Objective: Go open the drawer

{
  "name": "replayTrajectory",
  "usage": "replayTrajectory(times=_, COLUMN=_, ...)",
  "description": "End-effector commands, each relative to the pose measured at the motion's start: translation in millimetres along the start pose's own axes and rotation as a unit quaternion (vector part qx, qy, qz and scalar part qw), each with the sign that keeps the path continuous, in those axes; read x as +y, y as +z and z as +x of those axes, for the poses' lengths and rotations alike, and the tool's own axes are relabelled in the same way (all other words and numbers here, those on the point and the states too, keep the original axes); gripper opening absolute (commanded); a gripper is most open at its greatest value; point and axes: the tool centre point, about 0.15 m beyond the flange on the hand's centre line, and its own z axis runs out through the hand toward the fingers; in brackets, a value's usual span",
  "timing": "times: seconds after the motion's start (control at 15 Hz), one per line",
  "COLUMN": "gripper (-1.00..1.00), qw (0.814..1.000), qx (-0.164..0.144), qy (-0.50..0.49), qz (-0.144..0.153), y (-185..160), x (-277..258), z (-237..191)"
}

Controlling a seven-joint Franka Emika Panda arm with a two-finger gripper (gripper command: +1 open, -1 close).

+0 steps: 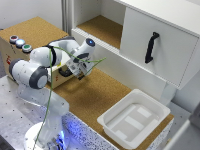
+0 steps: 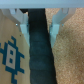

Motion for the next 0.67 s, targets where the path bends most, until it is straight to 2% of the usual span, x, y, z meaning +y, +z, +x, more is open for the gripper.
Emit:
replayTrajectory(times=0.0, gripper=1.00, qw=1.000, qx=-0.003, qy=-0.021, qz=-0.009, y=14.2, x=28.0, z=6.1)
replayTrajectory(times=0.6, gripper=1.00, qw=0.996, qx=0.027, qy=-0.067, qz=-0.054, y=-30.2, x=-4.8, z=23.7)
